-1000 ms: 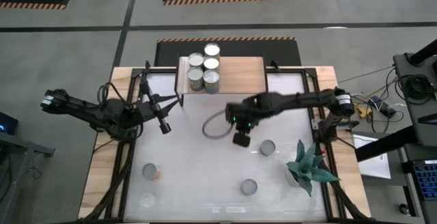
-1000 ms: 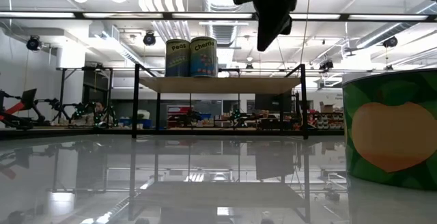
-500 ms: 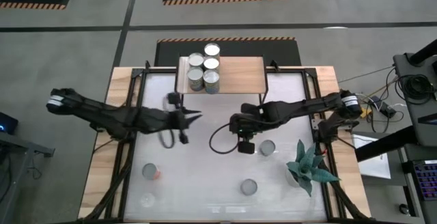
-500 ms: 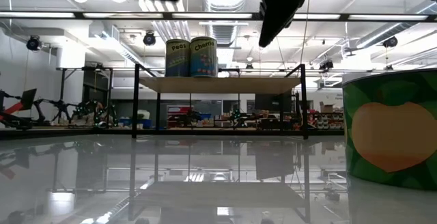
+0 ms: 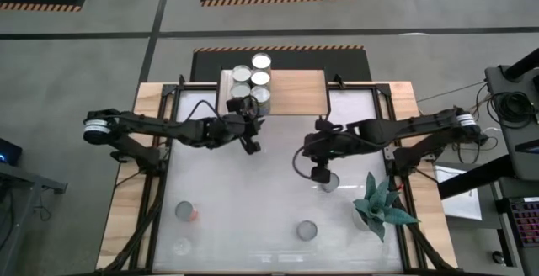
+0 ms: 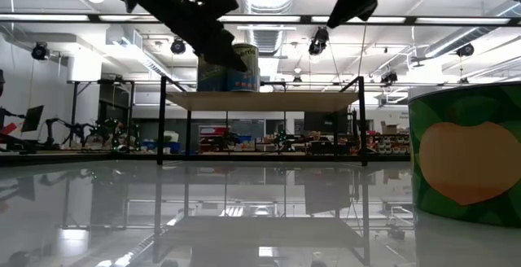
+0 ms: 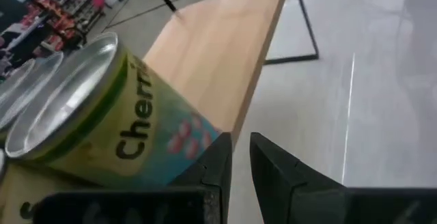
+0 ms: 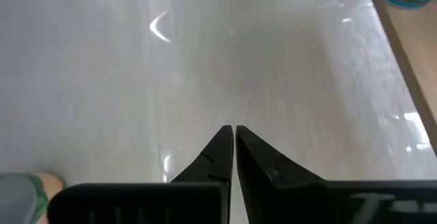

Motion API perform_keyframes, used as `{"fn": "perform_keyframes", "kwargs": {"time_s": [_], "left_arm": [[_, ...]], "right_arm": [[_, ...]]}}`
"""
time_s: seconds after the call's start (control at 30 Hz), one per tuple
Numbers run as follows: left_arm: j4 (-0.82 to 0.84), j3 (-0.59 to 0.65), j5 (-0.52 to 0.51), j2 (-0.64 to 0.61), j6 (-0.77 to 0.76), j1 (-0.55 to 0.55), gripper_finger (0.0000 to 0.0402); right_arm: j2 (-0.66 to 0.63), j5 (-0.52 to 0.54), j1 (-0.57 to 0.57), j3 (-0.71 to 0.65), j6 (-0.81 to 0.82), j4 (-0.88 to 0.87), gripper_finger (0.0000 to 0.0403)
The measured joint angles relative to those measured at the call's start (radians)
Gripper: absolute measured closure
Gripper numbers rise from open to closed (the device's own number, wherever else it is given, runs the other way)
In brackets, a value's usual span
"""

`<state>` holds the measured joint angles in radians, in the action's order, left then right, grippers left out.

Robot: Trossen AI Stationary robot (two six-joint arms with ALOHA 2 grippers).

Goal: Pick and place cans onto a shelf
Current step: Adjust the canned cherries on the shelf, then put the small canned peas on the shelf

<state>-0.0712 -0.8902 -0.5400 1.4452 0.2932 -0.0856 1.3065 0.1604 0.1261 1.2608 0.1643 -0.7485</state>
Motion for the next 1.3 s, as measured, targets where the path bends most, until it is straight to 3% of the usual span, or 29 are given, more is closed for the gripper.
{"fn": "perform_keyframes", "kwargs": {"time_s": [0.27, 0.83, 1.0, 1.17, 1.3], "left_arm": [[-0.054, 0.0, -0.032, -0.006, 0.003, -0.015, 0.0365], [-0.057, 0.001, -0.073, -0.007, -0.014, -0.03, 0.0365], [-0.031, 0.003, -0.072, -0.081, 0.03, 0.062, 0.0365], [0.051, 0.003, -0.071, -0.262, 0.133, 0.231, 0.0365], [0.106, 0.018, -0.07, -0.41, 0.131, 0.333, 0.0365]], "right_arm": [[-0.102, 0.001, 0.0, -0.104, 0.02, 0.085, 0.0394], [-0.1, 0.0, 0.0, -0.12, 0.019, 0.112, 0.0394], [-0.1, 0.0, 0.0, -0.12, 0.029, 0.112, 0.0394], [-0.1, -0.001, 0.0, -0.12, 0.066, 0.11, 0.0394], [-0.098, -0.002, 0.0, -0.12, 0.112, 0.091, 0.0394]]}}
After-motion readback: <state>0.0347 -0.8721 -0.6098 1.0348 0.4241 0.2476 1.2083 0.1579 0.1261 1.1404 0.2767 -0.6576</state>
